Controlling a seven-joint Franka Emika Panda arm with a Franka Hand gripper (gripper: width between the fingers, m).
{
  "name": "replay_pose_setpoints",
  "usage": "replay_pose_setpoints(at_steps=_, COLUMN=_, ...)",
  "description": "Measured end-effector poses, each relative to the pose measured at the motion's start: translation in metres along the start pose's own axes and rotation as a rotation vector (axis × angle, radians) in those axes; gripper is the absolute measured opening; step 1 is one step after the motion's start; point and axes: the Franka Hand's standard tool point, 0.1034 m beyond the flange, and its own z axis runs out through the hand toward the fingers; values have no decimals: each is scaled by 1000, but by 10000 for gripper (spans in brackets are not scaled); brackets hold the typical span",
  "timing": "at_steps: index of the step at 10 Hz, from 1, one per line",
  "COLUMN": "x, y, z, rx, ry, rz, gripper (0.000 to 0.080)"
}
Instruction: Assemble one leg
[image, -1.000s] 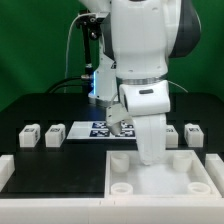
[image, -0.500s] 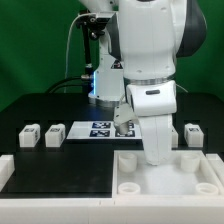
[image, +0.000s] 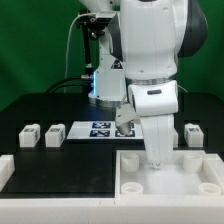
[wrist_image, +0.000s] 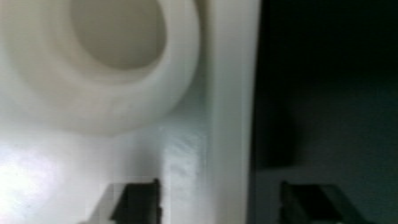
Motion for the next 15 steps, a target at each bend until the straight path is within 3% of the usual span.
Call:
replay_pose_setpoints(at_steps=1, x=0, y=0, z=0, rx=0, ry=0, rz=0, gripper=493)
replay_pose_setpoints(at_steps=2, x=0, y=0, z=0, rx=0, ry=0, rz=1, gripper=598)
replay_pose_setpoints(at_steps=4, x=-1, y=0, z=0, rx=0, ry=0, rz=1, gripper=639)
replay_pose_setpoints(at_steps=8, x=-2, y=0, z=0, rx=0, ry=0, rz=3, gripper=649)
replay_pose_setpoints(at_steps=10, x=-3, y=-2, z=-14, rx=-16, ry=-9, rz=39, gripper=649)
replay_pose_setpoints(at_steps=13, x=7, y=-26, z=-40, rx=-45, ry=-24, rz=224, gripper=649)
replay_pose_setpoints(at_steps=15, x=33, y=-42, z=-43, rx=-51, ry=-16, rz=519, gripper=649)
